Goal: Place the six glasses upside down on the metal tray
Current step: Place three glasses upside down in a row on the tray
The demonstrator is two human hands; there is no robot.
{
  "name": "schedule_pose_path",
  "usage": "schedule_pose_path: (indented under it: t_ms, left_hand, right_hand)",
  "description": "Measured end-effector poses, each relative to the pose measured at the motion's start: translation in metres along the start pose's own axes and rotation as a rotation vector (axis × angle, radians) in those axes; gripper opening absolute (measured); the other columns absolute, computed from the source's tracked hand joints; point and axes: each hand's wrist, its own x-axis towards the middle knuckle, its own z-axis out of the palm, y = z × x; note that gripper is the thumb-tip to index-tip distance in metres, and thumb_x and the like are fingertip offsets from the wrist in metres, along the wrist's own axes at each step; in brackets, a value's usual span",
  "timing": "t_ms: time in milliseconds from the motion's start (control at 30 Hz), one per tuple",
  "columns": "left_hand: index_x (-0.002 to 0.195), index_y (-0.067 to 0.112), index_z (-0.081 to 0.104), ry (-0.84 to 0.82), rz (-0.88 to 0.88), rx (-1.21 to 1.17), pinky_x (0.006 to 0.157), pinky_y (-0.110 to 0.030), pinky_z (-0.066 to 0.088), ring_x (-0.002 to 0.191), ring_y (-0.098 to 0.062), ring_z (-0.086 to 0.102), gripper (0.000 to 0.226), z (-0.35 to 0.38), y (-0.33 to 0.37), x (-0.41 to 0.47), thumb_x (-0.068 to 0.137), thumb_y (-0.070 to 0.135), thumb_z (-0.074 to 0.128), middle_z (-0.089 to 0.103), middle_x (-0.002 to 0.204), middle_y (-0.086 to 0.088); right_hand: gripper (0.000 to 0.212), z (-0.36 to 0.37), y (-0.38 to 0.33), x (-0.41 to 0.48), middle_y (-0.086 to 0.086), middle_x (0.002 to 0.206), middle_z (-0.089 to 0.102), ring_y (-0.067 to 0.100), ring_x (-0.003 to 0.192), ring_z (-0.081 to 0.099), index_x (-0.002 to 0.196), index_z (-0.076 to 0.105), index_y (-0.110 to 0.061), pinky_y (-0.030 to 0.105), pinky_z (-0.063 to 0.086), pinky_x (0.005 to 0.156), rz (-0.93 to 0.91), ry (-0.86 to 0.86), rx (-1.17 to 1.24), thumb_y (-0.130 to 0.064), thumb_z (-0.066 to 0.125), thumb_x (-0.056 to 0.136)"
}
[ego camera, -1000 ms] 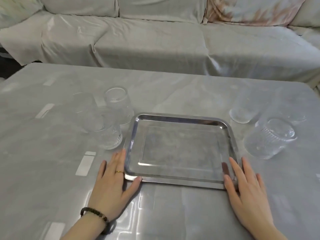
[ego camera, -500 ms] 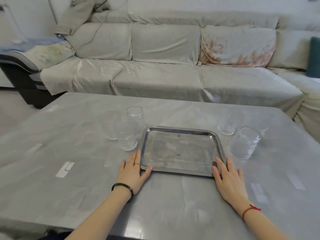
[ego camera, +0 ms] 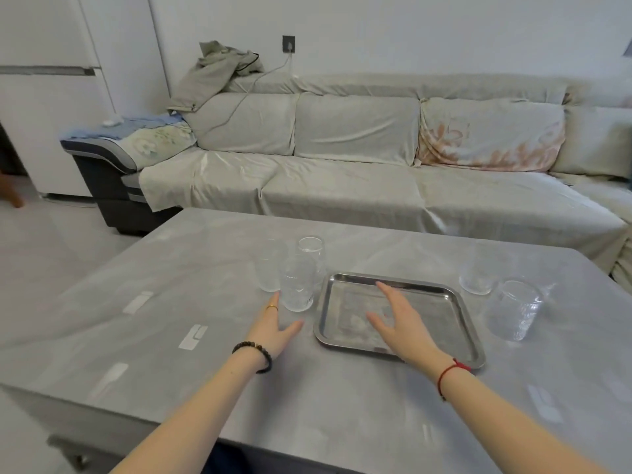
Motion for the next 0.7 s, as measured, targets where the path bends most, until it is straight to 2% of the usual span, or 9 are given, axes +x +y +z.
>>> schedule_pose_path:
  t_ms: [100,200,267,333,367,467,533,633,700]
  left_hand:
    - [0.142,0.014,0.011,0.08,0.003,-0.118,0.105,-0.024,0.022,0.137,-0.02,0.026,0.083,-0.008,0.006,0.022,0.081,0.03,0.064,0.025,0.15,-0.007]
    - [0.142,0.015,0.01,0.114,-0.04,-0.213,0.107,-0.029,0.025,0.137,-0.021,0.027,0.088,-0.009,0.004,0.044,0.077,0.028,0.069,0.026,0.15,-0.008]
    - [0.142,0.016,0.009,0.119,-0.076,-0.272,0.107,-0.031,0.027,0.136,-0.022,0.028,0.092,-0.006,-0.001,0.058,0.075,0.027,0.071,0.026,0.15,-0.01]
    - [0.142,0.017,0.009,0.125,-0.099,-0.314,0.102,-0.028,0.03,0.133,-0.022,0.032,0.094,0.001,-0.006,0.072,0.073,0.026,0.073,0.03,0.148,-0.009]
    - [0.141,0.018,0.01,0.132,-0.105,-0.333,0.098,-0.026,0.031,0.131,-0.021,0.035,0.095,0.005,-0.009,0.078,0.071,0.026,0.074,0.032,0.146,-0.009]
    - [0.138,0.018,0.022,0.184,-0.099,-0.381,0.093,-0.024,0.037,0.115,-0.013,0.046,0.092,0.018,-0.016,0.092,0.066,0.025,0.078,0.044,0.137,-0.005]
    - [0.131,0.021,0.031,0.228,-0.099,-0.407,0.09,-0.024,0.041,0.105,-0.011,0.049,0.087,0.027,-0.017,0.096,0.061,0.028,0.081,0.051,0.125,0.002]
    - [0.124,0.024,0.035,0.295,-0.134,-0.401,0.083,-0.023,0.042,0.097,-0.011,0.049,0.088,0.031,-0.011,0.096,0.053,0.039,0.084,0.049,0.11,0.009]
    - [0.12,0.025,0.037,0.335,-0.13,-0.385,0.085,-0.026,0.045,0.098,-0.013,0.052,0.086,0.03,-0.009,0.093,0.051,0.04,0.084,0.051,0.109,0.008]
  right_hand:
    - [0.068,0.022,-0.027,0.031,0.0,0.151,0.029,0.014,0.138,0.026,0.142,0.023,-0.018,0.022,0.018,0.109,-0.031,-0.063,0.1,-0.029,0.059,0.085]
    - [0.075,0.051,-0.039,0.059,-0.002,0.15,0.03,0.014,0.137,0.027,0.142,0.019,-0.019,0.024,0.022,0.109,-0.007,-0.133,0.195,-0.028,0.063,0.082]
    - [0.073,0.069,-0.042,0.075,-0.011,0.138,0.04,0.012,0.132,0.034,0.14,0.022,-0.024,0.014,0.026,0.1,0.037,-0.159,0.282,-0.027,0.065,0.081]
    - [0.068,0.083,-0.042,0.087,-0.027,0.117,0.044,0.002,0.114,0.042,0.132,0.028,-0.035,0.0,0.033,0.085,0.06,-0.154,0.374,-0.024,0.067,0.078]
    - [0.07,0.09,-0.041,0.092,-0.026,0.113,0.046,0.0,0.109,0.044,0.133,0.028,-0.034,0.001,0.036,0.08,0.072,-0.147,0.41,-0.022,0.068,0.076]
    - [0.08,0.109,-0.033,0.104,-0.014,0.111,0.056,0.01,0.109,0.054,0.136,0.025,-0.032,0.022,0.045,0.09,0.092,-0.114,0.432,-0.019,0.07,0.071]
    - [0.085,0.119,-0.03,0.107,-0.011,0.113,0.059,0.013,0.109,0.056,0.137,0.022,-0.032,0.03,0.047,0.095,0.108,-0.104,0.407,-0.019,0.071,0.068]
    - [0.089,0.126,-0.027,0.11,-0.002,0.128,0.056,0.022,0.12,0.05,0.138,0.022,-0.028,0.041,0.042,0.103,0.113,-0.086,0.348,-0.019,0.073,0.065]
    - [0.084,0.123,-0.026,0.11,-0.004,0.128,0.057,0.021,0.121,0.049,0.134,0.03,-0.03,0.043,0.039,0.106,0.063,-0.062,0.354,-0.021,0.074,0.063]
